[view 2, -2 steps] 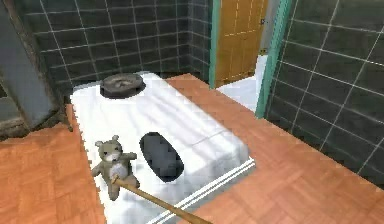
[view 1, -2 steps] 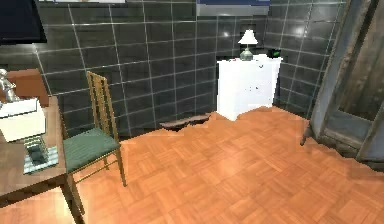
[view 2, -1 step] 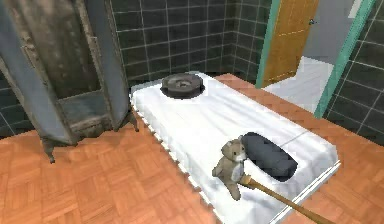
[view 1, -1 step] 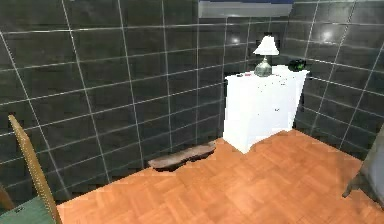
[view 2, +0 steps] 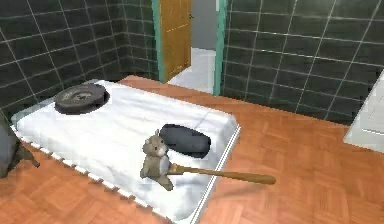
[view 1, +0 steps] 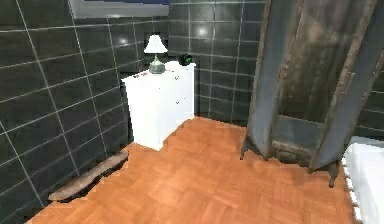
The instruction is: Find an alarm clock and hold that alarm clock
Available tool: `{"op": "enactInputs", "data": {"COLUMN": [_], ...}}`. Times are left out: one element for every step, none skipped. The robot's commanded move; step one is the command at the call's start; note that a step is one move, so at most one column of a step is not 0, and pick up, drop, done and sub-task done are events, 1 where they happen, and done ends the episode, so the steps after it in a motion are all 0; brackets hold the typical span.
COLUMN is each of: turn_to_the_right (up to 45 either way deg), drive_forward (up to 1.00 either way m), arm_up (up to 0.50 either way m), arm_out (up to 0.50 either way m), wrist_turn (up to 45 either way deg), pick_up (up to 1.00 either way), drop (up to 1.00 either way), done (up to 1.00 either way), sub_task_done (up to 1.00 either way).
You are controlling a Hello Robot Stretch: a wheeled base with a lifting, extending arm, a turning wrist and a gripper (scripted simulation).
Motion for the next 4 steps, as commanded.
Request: {"op": "enactInputs", "data": {"turn_to_the_right": [0.0, 0.0, -45.0, -45.0], "drive_forward": [1.0, 0.5, 0.0, 0.0], "arm_up": [0.0, 0.0, 0.0, 0.0], "arm_out": [0.0, 0.0, 0.0, 0.0], "wrist_turn": [0.0, 0.0, 0.0, 0.0], "pick_up": [0.0, 0.0, 0.0, 0.0], "drop": [0.0, 0.0, 0.0, 0.0], "done": [0.0, 0.0, 0.0, 0.0], "sub_task_done": [0.0, 0.0, 0.0, 0.0]}}
